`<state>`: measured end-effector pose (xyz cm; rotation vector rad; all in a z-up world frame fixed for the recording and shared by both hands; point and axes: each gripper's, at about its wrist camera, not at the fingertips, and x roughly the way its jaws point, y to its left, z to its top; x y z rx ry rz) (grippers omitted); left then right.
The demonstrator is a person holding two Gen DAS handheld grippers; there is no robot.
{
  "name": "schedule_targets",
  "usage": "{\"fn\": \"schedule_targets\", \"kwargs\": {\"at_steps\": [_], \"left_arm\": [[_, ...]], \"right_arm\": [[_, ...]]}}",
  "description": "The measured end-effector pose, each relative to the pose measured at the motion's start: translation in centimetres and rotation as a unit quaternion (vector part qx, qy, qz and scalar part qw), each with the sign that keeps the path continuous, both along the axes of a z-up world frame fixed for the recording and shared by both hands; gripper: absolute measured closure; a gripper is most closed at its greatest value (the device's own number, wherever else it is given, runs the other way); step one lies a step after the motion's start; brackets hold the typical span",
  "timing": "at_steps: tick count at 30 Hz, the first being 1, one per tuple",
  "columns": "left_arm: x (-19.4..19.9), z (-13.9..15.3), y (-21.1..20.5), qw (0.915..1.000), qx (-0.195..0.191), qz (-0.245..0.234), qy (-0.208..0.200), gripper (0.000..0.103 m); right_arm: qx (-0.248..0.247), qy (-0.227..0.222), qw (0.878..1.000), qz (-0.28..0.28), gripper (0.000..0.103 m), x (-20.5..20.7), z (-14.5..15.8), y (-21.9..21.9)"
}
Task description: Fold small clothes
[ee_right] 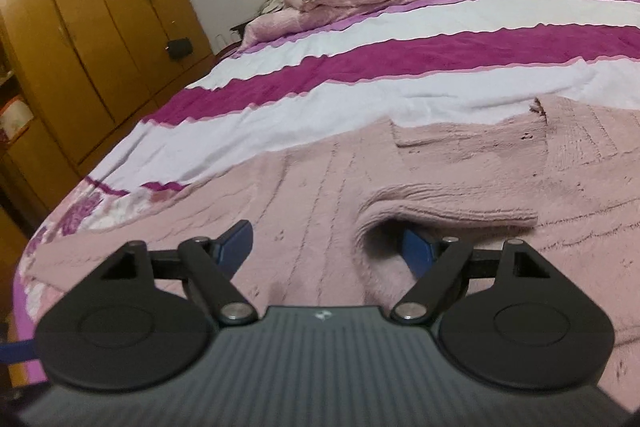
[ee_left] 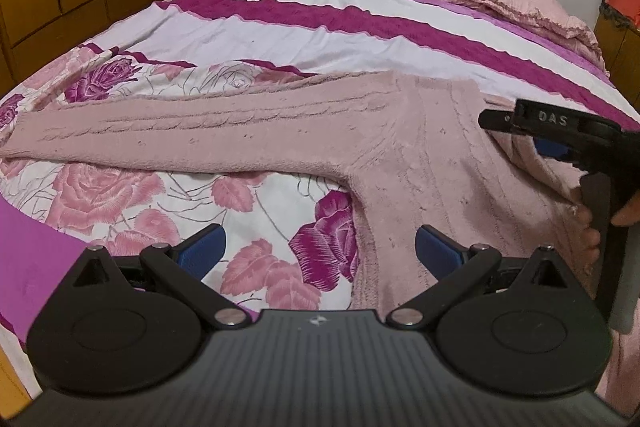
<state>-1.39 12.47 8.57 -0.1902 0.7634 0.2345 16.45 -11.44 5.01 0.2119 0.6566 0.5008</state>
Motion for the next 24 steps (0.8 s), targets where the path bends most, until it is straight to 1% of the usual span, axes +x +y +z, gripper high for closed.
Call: {"fn": "schedule_targets", "kwargs": {"at_steps": [3,7,9,12,16,18,20,24], "left_arm": [[0.5,0.6,-0.5,0.9999,0.006,-0.011,-0.005,0.000],[1.6,2.0,-1.9,0.9990,0.023,-0.035,-0.017,0.000],[2.4,2.7,-2.8,0.9982,0.027,-0.048,-0.024,0.000],[3.7,3.4,-4.2,0.9972,0.024,-0.065,-0.030,0.000],[5.8,4.0,-6.8,0.9938,0.021,-0.100,-0.043,0.000],[7.2,4.0,-8.5,0.9928,0.029,-0.110,-0.040,0.000],[8.7,3.8,-10.2,0.9913,0.036,-0.121,-0.036,0.000],[11.5,3.3,-13.7,0.9861,0.054,-0.153,-0.037,0.000]], "right_arm": [[-0.006,0.001,1.000,0.004,0.023,-0.4,0.6,-0.9],[0.007,0.004,1.000,-0.008,0.023,-1.5,1.3,-3.9],[0.016,0.006,1.000,-0.023,0.023,-2.1,1.6,-6.0],[0.012,0.005,0.998,-0.055,0.023,-2.7,1.8,-9.0],[-0.021,-0.004,0.994,-0.104,0.023,-3.3,1.9,-12.7],[-0.045,-0.014,0.989,-0.137,0.023,-3.6,1.8,-14.7],[-0.060,-0.022,0.984,-0.168,0.023,-3.8,1.5,-16.3],[-0.058,-0.019,0.974,-0.216,0.023,-4.1,0.1,-19.6]]}}
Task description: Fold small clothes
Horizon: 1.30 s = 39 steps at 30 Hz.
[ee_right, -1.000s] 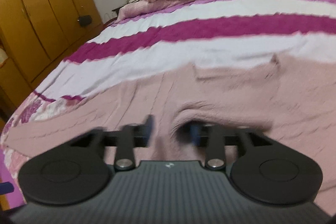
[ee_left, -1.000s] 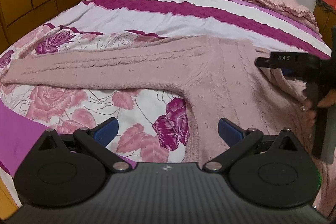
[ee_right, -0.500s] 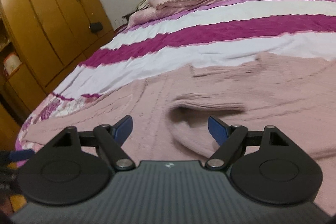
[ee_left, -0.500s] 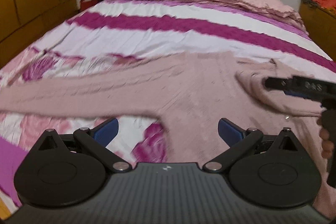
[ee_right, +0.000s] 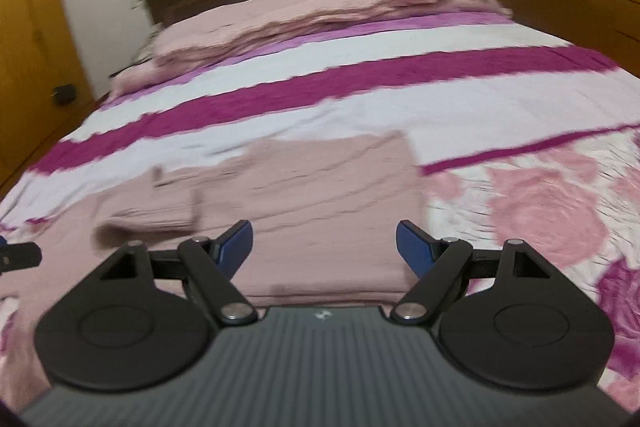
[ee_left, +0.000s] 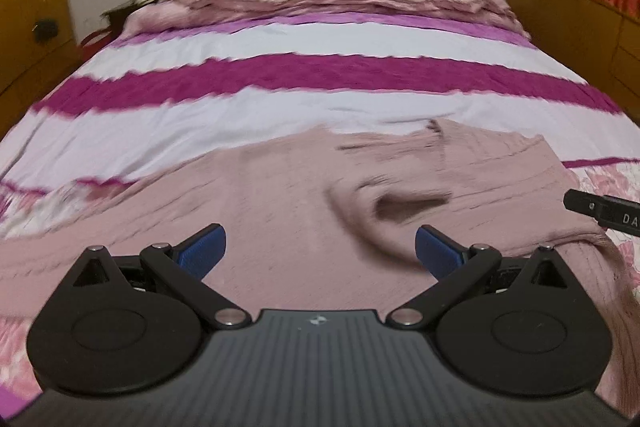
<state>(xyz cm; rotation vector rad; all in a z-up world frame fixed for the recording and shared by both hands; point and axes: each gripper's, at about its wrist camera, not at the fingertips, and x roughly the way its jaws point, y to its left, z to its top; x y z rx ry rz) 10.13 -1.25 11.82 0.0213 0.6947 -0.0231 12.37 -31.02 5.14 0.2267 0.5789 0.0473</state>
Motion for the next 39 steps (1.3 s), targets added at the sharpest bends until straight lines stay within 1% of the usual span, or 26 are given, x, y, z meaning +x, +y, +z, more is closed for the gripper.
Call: {"fn": "schedule_targets", "kwargs": {"at_steps": [4,6,9,11,14,16,17,20,21,22,23,24,25,27,30,33,36,38,39], "left_arm": [[2.6,-1.1,-3.9,0.9985,0.053,-0.014,-0.006,0.000],[3.7,-1.9,-5.8,0.9963,0.079,-0.032,-0.013,0.009],[5.3,-3.2,-7.9,0.9920,0.109,-0.063,-0.011,0.016],[6.5,-3.9,-8.7,0.9904,0.115,-0.077,-0.007,0.017],[8.3,-5.3,-9.7,0.9864,0.138,-0.089,-0.001,0.017],[9.5,-6.4,-10.3,0.9831,0.161,-0.086,0.008,0.017],[9.9,-6.8,-10.5,0.9826,0.166,-0.083,0.007,0.017],[10.1,-7.7,-10.8,0.9829,0.166,-0.080,0.001,0.017],[10.1,-7.9,-10.9,0.9826,0.168,-0.078,-0.006,0.021],[10.1,-7.9,-10.9,0.9828,0.167,-0.078,-0.012,0.029],[10.1,-7.9,-10.8,0.9834,0.163,-0.079,-0.016,0.055],[10.1,-7.8,-10.5,0.9854,0.152,-0.075,-0.016,0.075],[9.9,-7.5,-10.0,0.9884,0.134,-0.069,-0.019,0.078],[9.4,-6.4,-8.9,0.9932,0.098,-0.051,-0.038,0.090],[8.5,-4.8,-6.9,0.9954,0.068,-0.005,-0.067,0.091],[7.6,-3.9,-4.0,0.9950,0.043,0.048,-0.076,0.091],[6.3,-4.2,-1.4,0.9919,0.051,0.091,-0.074,0.091],[5.7,-5.0,0.3,0.9912,0.050,0.109,-0.056,0.091],[5.3,-5.3,1.2,0.9915,0.040,0.115,-0.045,0.091]], "right_arm": [[0.024,0.003,0.999,-0.030,0.023,-0.2,-1.8,-1.6],[0.031,0.003,0.999,-0.030,0.023,-0.2,-2.7,-1.9],[0.022,0.008,0.999,-0.025,0.023,0.1,-3.9,-1.7],[0.015,0.004,1.000,-0.024,0.023,0.0,-4.7,-1.5],[0.012,-0.005,1.000,-0.023,0.023,-0.3,-5.2,-1.3],[0.013,-0.009,1.000,-0.023,0.022,-0.4,-5.3,-1.3],[0.014,-0.011,1.000,-0.023,0.022,-0.5,-5.4,-1.3],[0.019,-0.014,0.999,-0.024,0.022,-0.6,-5.6,-1.4],[0.021,-0.014,0.999,-0.024,0.022,-0.6,-5.7,-1.5],[0.021,-0.014,0.999,-0.024,0.022,-0.6,-5.7,-1.5],[0.021,-0.014,0.999,-0.024,0.022,-0.6,-5.7,-1.5],[0.021,-0.015,0.999,-0.024,0.022,-0.6,-5.7,-1.5],[0.021,-0.015,0.999,-0.024,0.022,-0.6,-5.7,-1.5],[0.021,-0.015,0.999,-0.024,0.022,-0.6,-5.8,-1.5],[0.021,-0.015,0.999,-0.024,0.022,-0.6,-5.8,-1.5],[0.021,-0.015,0.999,-0.024,0.022,-0.6,-5.8,-1.5],[0.020,-0.015,0.999,-0.024,0.022,-0.6,-5.8,-1.5],[0.018,-0.014,0.999,-0.024,0.022,-0.6,-5.8,-1.5],[0.016,-0.014,0.999,-0.024,0.021,-0.5,-5.9,-1.4]]}}
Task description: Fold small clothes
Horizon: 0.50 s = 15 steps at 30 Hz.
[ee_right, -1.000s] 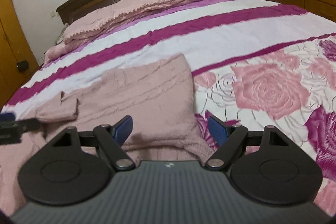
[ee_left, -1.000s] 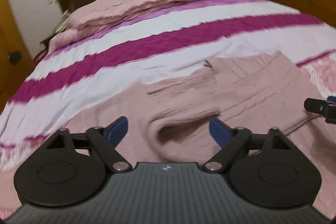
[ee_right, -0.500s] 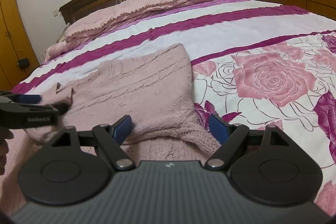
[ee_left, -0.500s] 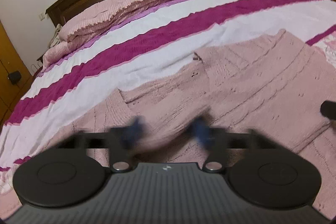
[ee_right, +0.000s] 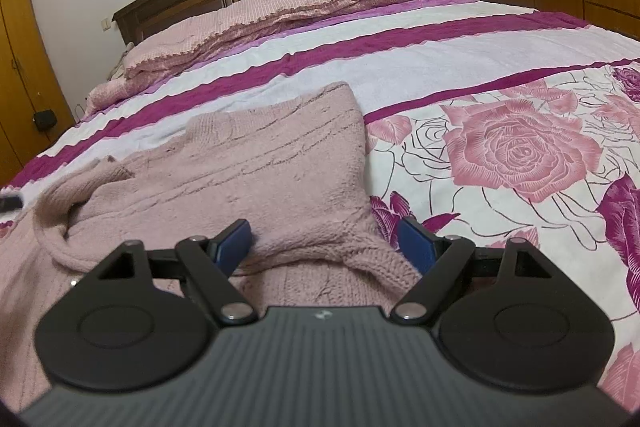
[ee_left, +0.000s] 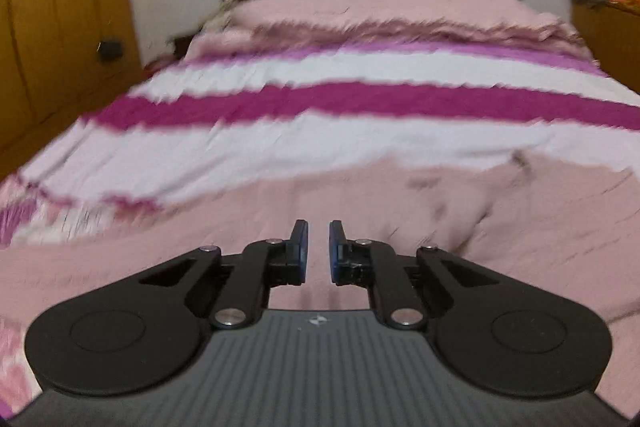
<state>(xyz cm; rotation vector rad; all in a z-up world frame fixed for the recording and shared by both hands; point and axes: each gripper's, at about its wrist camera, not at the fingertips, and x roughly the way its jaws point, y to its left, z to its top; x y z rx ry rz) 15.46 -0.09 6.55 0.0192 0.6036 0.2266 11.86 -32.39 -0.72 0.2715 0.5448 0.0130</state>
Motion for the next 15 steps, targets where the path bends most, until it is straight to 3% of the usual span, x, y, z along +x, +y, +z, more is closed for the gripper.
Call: {"fn": "schedule_targets", "kwargs": {"at_steps": [4,8,10,12,15], "left_arm": [[-0.4,-0.5,1.8,0.9984,-0.052,-0.010,0.021,0.090],[0.1,1.0,-0.1,0.9967,-0.043,-0.067,0.013,0.089],[1.1,1.6,-1.5,0.9939,-0.044,-0.099,0.021,0.078],[2.3,1.9,-3.2,0.9907,-0.047,-0.123,0.034,0.049],[4.1,1.7,-5.2,0.9889,-0.031,-0.142,0.033,0.042]], "right_arm": [[-0.004,0.001,1.000,0.000,0.021,0.0,-0.1,0.0],[-0.004,0.001,1.000,0.000,0.021,0.0,-0.1,0.0],[-0.004,0.001,1.000,0.000,0.021,0.0,0.0,0.1],[-0.003,0.000,1.000,0.000,0.021,0.0,0.0,0.1],[-0.001,0.000,1.000,0.001,0.021,0.0,0.0,0.0]]}}
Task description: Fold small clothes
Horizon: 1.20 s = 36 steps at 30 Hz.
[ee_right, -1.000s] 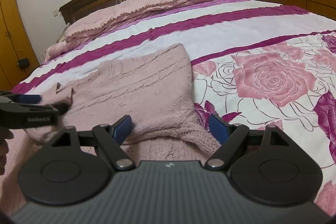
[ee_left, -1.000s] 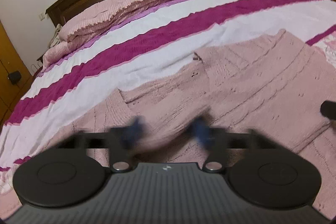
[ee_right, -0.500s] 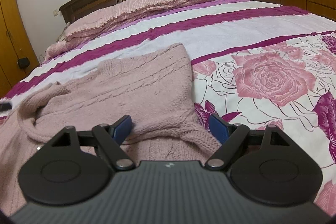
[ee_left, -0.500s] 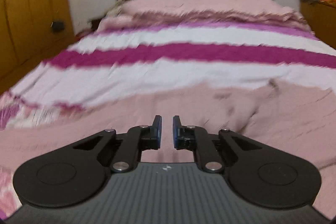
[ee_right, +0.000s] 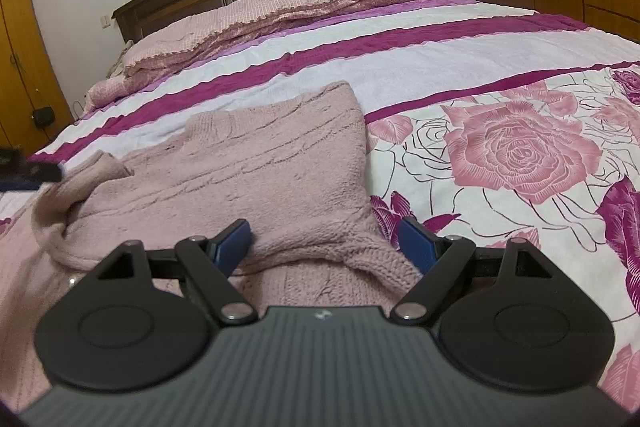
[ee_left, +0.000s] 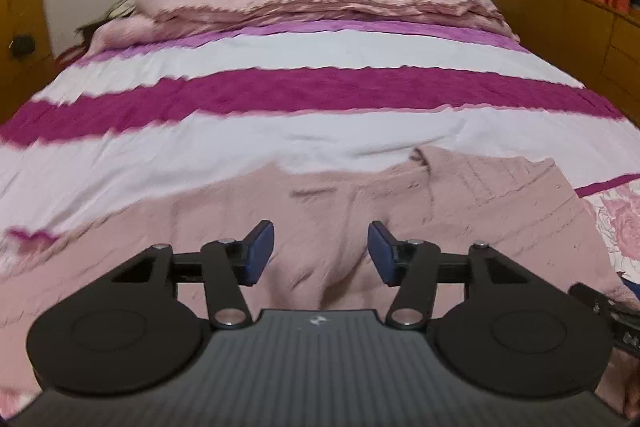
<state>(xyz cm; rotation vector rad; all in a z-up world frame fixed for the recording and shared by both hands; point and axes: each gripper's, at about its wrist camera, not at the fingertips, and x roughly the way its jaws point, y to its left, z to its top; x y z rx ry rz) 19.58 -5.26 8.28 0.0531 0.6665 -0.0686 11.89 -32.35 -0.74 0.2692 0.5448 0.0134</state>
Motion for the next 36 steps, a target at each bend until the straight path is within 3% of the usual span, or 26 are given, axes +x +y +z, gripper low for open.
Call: {"fn": "schedule_targets", "kwargs": {"at_steps": [5,6,7,8,9,12,16,19,23,27,31,36], "left_arm": [[3.6,-1.5,-2.2,0.9994,0.025,-0.010,0.022,0.042],[4.1,-1.9,-2.3,0.9993,0.023,-0.014,0.025,0.047],[4.4,-2.2,-2.3,0.9994,0.018,-0.019,0.024,0.076],[4.6,-2.2,-2.2,0.9995,0.011,-0.021,0.023,0.089],[4.6,-2.2,-2.0,0.9995,0.000,-0.019,0.024,0.091],[3.0,-1.2,-0.5,0.9994,-0.031,0.003,-0.015,0.092],[0.0,0.3,2.7,0.9942,-0.048,0.079,-0.056,0.092],[-2.5,0.1,5.5,0.9878,-0.032,0.136,-0.068,0.092],[-4.8,-1.9,8.8,0.9831,-0.038,0.177,-0.026,0.091],[-6.2,-4.0,10.3,0.9794,-0.058,0.193,0.012,0.091],[-7.2,-4.5,11.2,0.9795,-0.068,0.188,0.018,0.091],[-8.6,-2.3,11.3,0.9805,-0.071,0.183,-0.004,0.090]], "right_arm": [[0.002,-0.001,1.000,0.000,0.021,0.0,0.0,0.0],[0.002,-0.001,1.000,0.000,0.021,0.0,0.0,0.0],[0.003,-0.001,1.000,0.000,0.021,0.0,0.0,0.0],[0.003,-0.002,1.000,0.000,0.021,0.0,0.0,0.0],[0.004,-0.002,1.000,0.000,0.021,0.0,0.0,0.0],[0.005,-0.002,1.000,0.001,0.021,0.0,0.0,0.0],[0.005,-0.002,1.000,0.001,0.021,-0.1,0.0,0.0],[0.006,0.000,1.000,0.001,0.021,0.0,0.1,0.0],[0.021,0.011,1.000,0.005,0.021,0.3,0.7,-0.6],[0.070,0.022,0.997,0.014,0.020,0.6,1.5,-2.0],[0.127,0.032,0.991,0.012,0.021,1.1,2.0,-4.1],[0.154,0.053,0.986,0.042,0.024,2.2,1.8,-4.9]]}}
